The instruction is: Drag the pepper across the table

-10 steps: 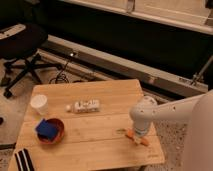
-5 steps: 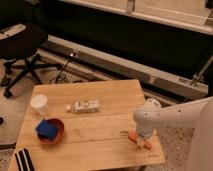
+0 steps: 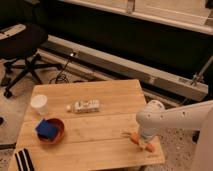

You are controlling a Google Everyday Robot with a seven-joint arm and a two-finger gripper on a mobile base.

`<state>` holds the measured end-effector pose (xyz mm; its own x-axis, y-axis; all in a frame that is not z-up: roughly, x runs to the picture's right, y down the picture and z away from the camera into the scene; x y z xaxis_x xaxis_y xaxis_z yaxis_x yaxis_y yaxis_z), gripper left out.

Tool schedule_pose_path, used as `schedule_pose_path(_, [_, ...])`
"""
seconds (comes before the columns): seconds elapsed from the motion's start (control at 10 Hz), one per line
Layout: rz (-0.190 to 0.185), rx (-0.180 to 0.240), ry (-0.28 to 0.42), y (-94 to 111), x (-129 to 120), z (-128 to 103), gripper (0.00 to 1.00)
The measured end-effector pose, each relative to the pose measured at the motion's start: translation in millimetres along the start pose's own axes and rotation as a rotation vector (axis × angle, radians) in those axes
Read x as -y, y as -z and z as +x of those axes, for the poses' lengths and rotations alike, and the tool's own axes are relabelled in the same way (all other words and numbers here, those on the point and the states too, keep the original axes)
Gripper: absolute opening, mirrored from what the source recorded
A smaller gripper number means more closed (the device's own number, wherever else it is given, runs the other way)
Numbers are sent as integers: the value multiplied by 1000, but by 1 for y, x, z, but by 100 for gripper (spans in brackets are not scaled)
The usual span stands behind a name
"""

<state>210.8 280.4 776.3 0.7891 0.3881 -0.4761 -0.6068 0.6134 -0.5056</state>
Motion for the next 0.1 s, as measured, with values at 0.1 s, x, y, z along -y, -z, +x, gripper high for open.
schedule_pose_path(0.1, [0, 0, 1, 0, 0, -1, 51])
